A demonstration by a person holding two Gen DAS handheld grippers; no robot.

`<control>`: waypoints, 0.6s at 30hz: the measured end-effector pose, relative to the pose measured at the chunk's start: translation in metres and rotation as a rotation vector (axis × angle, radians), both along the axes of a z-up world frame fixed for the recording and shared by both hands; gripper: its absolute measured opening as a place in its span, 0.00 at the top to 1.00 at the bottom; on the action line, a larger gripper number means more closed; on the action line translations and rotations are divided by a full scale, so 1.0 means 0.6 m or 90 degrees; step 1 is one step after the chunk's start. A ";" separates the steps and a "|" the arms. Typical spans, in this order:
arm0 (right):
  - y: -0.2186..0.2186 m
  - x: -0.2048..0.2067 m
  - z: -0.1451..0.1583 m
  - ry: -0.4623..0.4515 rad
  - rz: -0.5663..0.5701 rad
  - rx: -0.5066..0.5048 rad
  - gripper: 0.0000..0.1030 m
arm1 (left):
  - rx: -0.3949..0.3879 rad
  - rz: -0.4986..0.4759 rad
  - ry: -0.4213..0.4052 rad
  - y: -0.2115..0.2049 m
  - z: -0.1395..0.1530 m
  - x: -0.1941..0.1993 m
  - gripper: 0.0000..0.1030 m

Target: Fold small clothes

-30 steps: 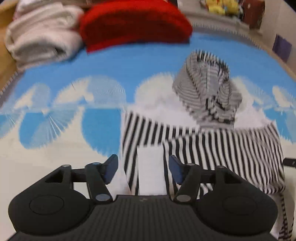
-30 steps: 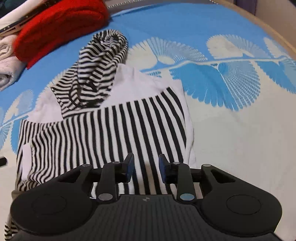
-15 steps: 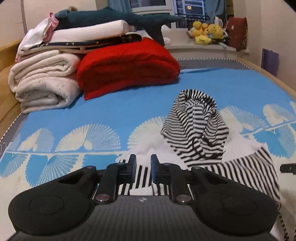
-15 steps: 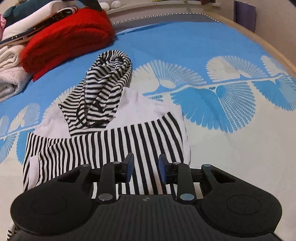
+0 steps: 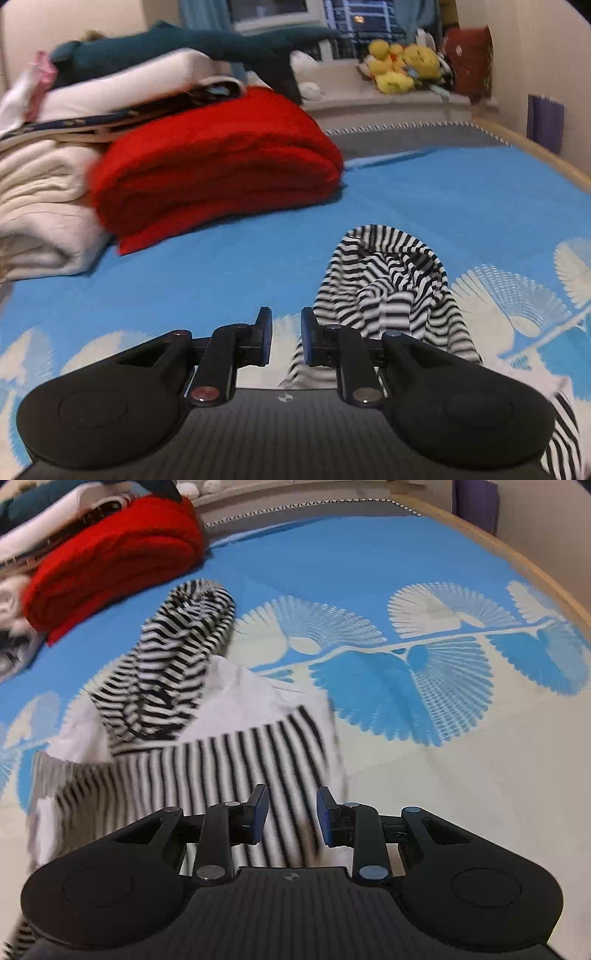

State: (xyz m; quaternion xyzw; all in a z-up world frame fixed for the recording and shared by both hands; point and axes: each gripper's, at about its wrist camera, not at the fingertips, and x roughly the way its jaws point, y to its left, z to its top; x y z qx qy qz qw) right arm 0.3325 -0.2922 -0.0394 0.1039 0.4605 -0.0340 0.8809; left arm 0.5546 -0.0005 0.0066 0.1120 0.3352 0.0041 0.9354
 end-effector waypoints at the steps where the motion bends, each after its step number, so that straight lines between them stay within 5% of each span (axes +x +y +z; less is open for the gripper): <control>1: -0.001 0.001 -0.003 0.003 0.003 -0.007 0.71 | 0.008 -0.007 0.005 -0.012 -0.019 0.031 0.82; 4: -0.009 0.004 -0.010 0.009 0.009 -0.012 0.71 | 0.049 -0.033 0.001 -0.041 -0.075 0.110 0.82; 8: -0.016 0.012 -0.024 0.022 0.013 -0.029 0.71 | 0.028 -0.024 0.027 -0.053 -0.141 0.217 0.80; 12: -0.018 0.016 -0.037 0.037 0.031 -0.088 0.71 | 0.013 -0.014 0.046 -0.064 -0.189 0.295 0.63; 16: -0.019 0.021 -0.049 0.044 0.052 -0.153 0.71 | 0.023 -0.013 0.099 -0.079 -0.236 0.340 0.59; 17: -0.020 0.022 -0.051 0.047 0.052 -0.157 0.71 | 0.027 -0.014 0.115 -0.079 -0.245 0.348 0.67; 18: -0.021 0.023 -0.052 0.048 0.052 -0.156 0.71 | 0.025 -0.017 0.125 -0.078 -0.250 0.351 0.98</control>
